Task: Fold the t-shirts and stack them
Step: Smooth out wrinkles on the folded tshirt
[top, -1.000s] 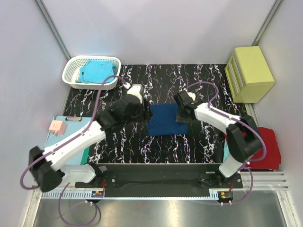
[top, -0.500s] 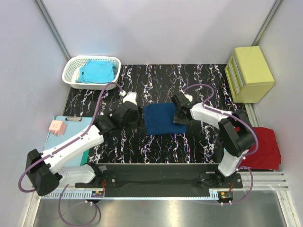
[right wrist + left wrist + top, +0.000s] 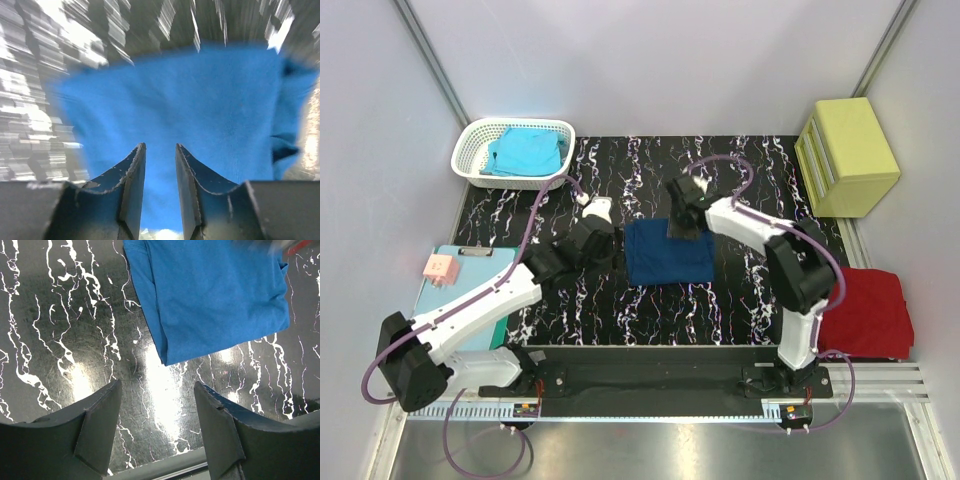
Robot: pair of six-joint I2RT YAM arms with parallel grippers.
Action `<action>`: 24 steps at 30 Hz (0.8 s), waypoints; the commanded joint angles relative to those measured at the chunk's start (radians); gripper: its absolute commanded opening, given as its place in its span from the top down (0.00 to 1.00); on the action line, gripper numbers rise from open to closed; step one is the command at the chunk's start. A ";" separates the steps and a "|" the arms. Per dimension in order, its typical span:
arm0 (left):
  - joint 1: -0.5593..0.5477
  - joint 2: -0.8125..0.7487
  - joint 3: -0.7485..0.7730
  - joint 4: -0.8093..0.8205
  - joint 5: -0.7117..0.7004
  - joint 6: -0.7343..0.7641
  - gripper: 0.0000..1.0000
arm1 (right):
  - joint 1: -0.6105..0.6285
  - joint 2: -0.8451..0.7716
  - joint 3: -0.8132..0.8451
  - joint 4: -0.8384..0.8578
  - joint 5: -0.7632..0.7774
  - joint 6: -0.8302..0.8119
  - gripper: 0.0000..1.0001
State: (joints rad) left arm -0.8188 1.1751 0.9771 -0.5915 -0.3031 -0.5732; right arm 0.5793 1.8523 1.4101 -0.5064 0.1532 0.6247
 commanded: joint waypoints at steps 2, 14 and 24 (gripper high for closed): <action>-0.002 -0.032 -0.032 0.029 0.021 -0.008 0.35 | 0.025 0.107 -0.112 -0.012 -0.053 0.007 0.64; -0.003 -0.006 -0.026 0.044 0.025 -0.020 0.35 | 0.108 -0.101 0.073 -0.073 0.040 -0.031 0.61; -0.011 0.001 -0.026 0.053 0.022 -0.027 0.35 | 0.155 0.001 -0.025 -0.043 -0.041 -0.005 0.61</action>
State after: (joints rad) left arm -0.8246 1.1812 0.9375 -0.5808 -0.2878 -0.5854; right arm 0.7280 1.8221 1.4643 -0.5461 0.1364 0.6102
